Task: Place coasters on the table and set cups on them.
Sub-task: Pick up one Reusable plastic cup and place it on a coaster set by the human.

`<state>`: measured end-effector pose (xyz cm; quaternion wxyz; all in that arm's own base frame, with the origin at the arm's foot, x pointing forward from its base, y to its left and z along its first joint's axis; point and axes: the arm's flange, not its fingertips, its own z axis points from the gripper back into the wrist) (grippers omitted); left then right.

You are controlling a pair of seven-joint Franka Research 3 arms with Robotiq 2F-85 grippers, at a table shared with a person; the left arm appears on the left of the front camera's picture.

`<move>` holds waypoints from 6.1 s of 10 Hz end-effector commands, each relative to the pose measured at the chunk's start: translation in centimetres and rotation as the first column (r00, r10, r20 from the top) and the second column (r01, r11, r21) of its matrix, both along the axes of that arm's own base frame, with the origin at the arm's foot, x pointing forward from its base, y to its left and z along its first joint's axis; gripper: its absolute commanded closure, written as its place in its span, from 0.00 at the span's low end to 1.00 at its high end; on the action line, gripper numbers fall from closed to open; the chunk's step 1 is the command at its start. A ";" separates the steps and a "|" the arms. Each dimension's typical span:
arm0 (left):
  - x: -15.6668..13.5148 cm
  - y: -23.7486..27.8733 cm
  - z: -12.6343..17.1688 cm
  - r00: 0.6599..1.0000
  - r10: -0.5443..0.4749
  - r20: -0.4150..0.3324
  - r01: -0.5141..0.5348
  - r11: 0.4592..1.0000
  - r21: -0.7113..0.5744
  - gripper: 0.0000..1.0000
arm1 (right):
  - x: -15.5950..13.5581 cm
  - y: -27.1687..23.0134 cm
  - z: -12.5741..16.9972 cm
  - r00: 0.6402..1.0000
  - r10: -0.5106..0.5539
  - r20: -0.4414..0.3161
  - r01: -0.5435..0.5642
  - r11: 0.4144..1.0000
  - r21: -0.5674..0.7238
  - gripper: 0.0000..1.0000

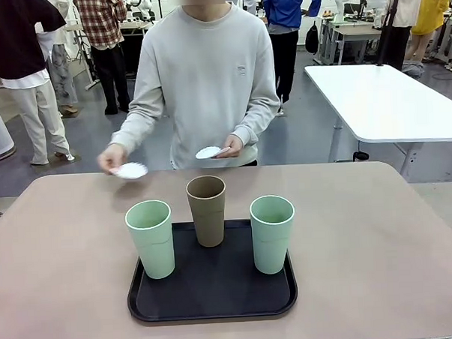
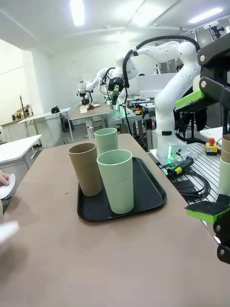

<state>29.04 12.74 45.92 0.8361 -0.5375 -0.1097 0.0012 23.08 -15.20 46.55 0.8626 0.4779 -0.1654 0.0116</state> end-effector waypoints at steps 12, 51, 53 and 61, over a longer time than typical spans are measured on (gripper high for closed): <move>-0.1 0.3 0.0 1.000 -0.001 0.009 0.001 1.000 -0.018 0.00 | 0.0 0.0 0.0 1.000 0.002 -0.002 -0.002 1.000 0.000 0.00; 8.5 -16.0 -8.8 0.094 -0.574 0.813 0.453 0.752 0.478 0.00 | 0.0 0.0 0.0 1.000 0.002 -0.002 -0.002 1.000 0.000 0.00; 8.8 -16.8 -10.9 0.060 -0.575 0.816 0.474 0.736 0.483 0.00 | 0.0 0.0 0.0 1.000 0.002 -0.002 -0.002 1.000 0.000 0.00; 8.6 -17.6 -12.1 0.084 -0.575 0.814 0.523 0.721 0.455 0.00 | 0.0 0.0 0.0 1.000 0.002 -0.002 -0.002 1.000 0.000 0.00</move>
